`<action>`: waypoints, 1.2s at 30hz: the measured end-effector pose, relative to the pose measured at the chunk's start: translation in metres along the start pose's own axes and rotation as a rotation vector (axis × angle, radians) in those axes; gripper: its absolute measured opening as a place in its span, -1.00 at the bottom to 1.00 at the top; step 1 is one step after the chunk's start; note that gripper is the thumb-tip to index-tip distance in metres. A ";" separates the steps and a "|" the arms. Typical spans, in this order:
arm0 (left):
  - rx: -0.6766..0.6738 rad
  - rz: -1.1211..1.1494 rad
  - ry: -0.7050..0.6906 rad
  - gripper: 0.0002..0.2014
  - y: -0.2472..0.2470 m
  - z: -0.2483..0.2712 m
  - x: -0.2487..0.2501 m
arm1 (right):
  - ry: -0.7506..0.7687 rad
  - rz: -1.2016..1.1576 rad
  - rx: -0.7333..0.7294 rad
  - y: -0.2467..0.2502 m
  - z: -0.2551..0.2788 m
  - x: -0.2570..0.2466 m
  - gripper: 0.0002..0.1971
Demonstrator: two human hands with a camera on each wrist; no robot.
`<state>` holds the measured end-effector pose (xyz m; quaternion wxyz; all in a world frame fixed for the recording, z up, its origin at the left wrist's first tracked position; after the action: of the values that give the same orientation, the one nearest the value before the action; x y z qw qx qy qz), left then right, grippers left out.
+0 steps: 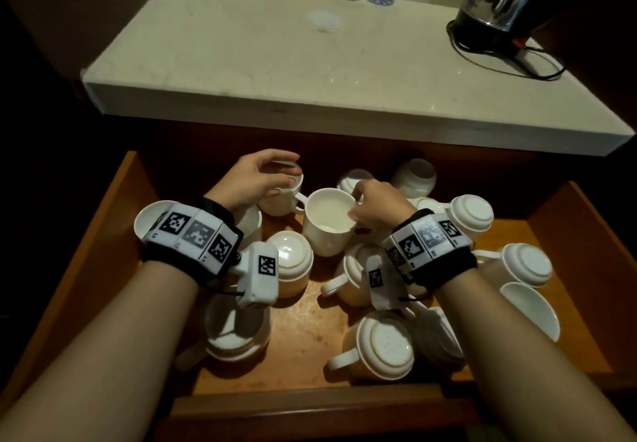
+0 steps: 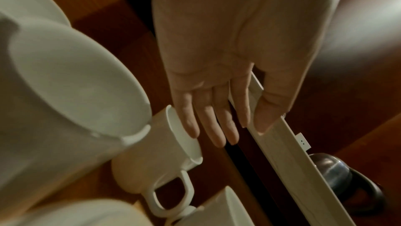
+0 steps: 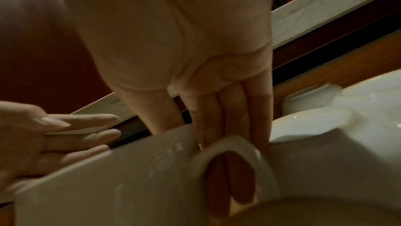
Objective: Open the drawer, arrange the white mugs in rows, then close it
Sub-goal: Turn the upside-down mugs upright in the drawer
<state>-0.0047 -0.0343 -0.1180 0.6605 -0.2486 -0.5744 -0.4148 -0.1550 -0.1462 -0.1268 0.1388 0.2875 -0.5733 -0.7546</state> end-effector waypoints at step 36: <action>0.083 -0.042 0.025 -0.63 0.049 0.004 -0.016 | 0.552 0.455 -0.203 -0.063 0.048 -0.105 -0.26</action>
<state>0.0337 -0.0003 -0.1255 0.6687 -0.2037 -0.5877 -0.4074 -0.0922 -0.0331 -0.1488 0.4802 0.3300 -0.4857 -0.6516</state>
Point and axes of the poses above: each hand's wrist, its own z-axis away from the middle knuckle, its own y-axis out of the back of the hand, x = y × z, the point moved 6 cm from there along -z, towards the middle knuckle, and after that the axes turned 8 degrees about x, right-handed, at the moved point
